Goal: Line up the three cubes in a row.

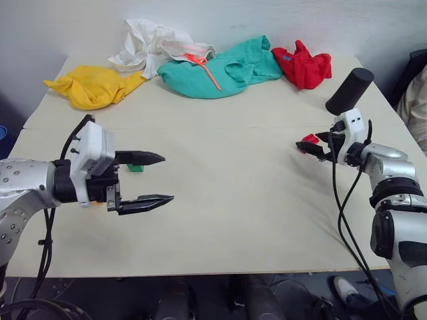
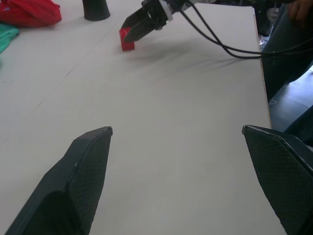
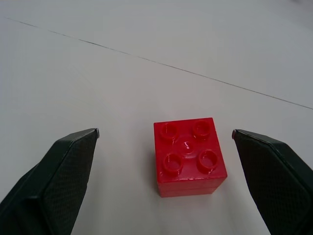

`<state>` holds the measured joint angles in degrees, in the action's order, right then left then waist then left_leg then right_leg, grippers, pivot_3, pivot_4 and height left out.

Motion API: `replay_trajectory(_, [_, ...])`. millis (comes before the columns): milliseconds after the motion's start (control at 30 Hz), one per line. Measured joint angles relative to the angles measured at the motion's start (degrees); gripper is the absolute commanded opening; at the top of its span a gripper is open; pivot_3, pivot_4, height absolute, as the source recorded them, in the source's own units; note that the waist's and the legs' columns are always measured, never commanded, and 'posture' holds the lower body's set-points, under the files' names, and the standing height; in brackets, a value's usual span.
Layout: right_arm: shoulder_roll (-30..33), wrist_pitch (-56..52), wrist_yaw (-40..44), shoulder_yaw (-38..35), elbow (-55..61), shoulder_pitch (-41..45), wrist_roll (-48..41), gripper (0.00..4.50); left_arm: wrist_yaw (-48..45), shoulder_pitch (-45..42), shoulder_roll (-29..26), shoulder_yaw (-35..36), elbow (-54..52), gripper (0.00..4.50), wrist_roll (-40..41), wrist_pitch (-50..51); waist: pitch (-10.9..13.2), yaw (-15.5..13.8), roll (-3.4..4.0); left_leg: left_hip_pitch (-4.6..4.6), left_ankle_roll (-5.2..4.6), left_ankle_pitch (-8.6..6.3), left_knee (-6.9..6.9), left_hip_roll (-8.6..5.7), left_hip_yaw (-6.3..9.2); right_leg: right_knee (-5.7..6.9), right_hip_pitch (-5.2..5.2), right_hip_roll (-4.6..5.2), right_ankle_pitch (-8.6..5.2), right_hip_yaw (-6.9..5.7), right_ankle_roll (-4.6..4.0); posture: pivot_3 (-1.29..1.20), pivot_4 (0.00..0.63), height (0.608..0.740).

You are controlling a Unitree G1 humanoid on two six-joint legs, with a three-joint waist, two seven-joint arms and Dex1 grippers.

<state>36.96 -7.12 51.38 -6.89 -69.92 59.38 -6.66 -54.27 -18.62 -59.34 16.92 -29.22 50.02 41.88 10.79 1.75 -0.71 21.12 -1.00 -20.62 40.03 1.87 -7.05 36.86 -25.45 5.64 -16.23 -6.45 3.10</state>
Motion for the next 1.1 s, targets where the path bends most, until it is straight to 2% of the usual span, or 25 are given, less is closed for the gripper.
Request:
replay_trajectory(67, [-0.61,0.0,-1.09,-0.01,-0.82,0.0,0.51,3.88,-0.01,-1.11,0.07,-0.35,0.23,4.5,0.14,0.41,0.01,0.0,0.01,0.01,0.0,0.0,0.0,0.0,0.0,0.0,0.0,0.0,0.0,0.0,0.0,0.0,0.15,0.74])
replay_trajectory(300, [-0.83,1.92,-0.89,-0.05,-1.94,0.4,1.59,1.49,-0.58,-2.35,0.14,-1.33,0.3,4.5,0.58,1.4,0.01,0.0,0.02,0.01,0.01,0.0,0.0,0.0,0.01,0.0,0.0,-0.02,0.0,0.02,0.0,0.0,0.15,0.74])
replay_trajectory(433, [-0.84,3.06,2.53,0.09,-1.9,0.39,2.08,1.49,-0.81,-3.23,0.15,-1.36,0.36,4.5,0.57,1.39,0.01,-0.01,0.02,0.0,0.01,0.01,0.0,0.0,0.0,-0.01,0.0,-0.03,0.0,0.02,0.0,0.0,0.15,0.74])
replay_trajectory(533, [-0.79,4.65,10.98,0.96,1.02,-0.59,2.02,1.49,-1.24,-3.25,0.18,-1.87,0.4,4.5,0.54,1.35,0.01,-0.05,0.02,0.0,0.01,0.0,0.0,0.0,0.01,-0.01,0.0,-0.05,0.0,0.03,0.0,0.0,0.15,0.74])
replay_trajectory(600, [-0.35,4.32,19.36,2.56,10.79,-5.14,0.12,1.49,-2.32,-2.94,0.14,-2.47,0.21,4.5,0.43,1.13,0.01,-0.15,0.02,0.0,0.02,0.0,0.0,0.04,0.07,-0.03,0.01,-0.09,0.0,0.03,0.01,0.0,0.15,0.74])
replay_trajectory(667, [0.44,1.77,27.83,5.48,28.74,-13.89,-3.0,1.49,-3.99,-1.68,-0.04,-3.82,-0.1,4.5,-0.41,0.4,0.01,-0.35,0.02,0.04,0.04,-0.01,-0.01,0.05,0.15,-0.02,0.01,-0.11,-0.01,0.04,0.02,0.0,0.15,0.74])
replay_trajectory(767, [1.48,-2.33,32.79,9.39,48.26,-25.14,-6.21,1.49,-5.62,-0.21,0.11,-6.64,-0.73,4.5,-3.03,-1.53,0.02,-0.71,0.03,0.05,0.05,0.0,0.04,0.01,0.17,0.01,0.02,-0.1,-0.01,0.06,0.02,0.0,0.15,0.74])
replay_trajectory(867, [2.87,-4.72,34.46,12.78,63.32,-33.99,-8.13,1.49,-7.11,0.25,0.34,-9.32,-1.22,4.5,-5.77,-3.92,0.02,-1.46,0.03,-0.01,0.03,0.01,0.1,-0.06,0.11,0.02,0.02,-0.1,-0.01,0.12,0.03,0.0,0.15,0.74])
replay_trajectory(933, [2.94,-6.0,33.61,13.84,69.29,-35.91,-8.58,1.49,-7.86,0.07,0.81,-11.0,-1.24,4.5,-7.17,-5.21,0.02,-1.47,0.03,-0.06,0.04,0.01,0.14,-0.06,0.04,-0.02,0.02,-0.1,-0.01,0.18,0.03,0.0,0.15,0.74])
replay_trajectory(1100, [2.96,-6.0,30.41,15.3,73.17,-37.2,-7.62,1.49,-8.89,-0.83,1.34,-12.64,-1.25,4.5,-8.64,-6.48,0.02,-1.62,0.03,-0.06,0.06,0.02,0.09,-0.03,0.07,0.02,0.02,-0.13,-0.01,0.15,0.02,0.0,0.15,0.74])
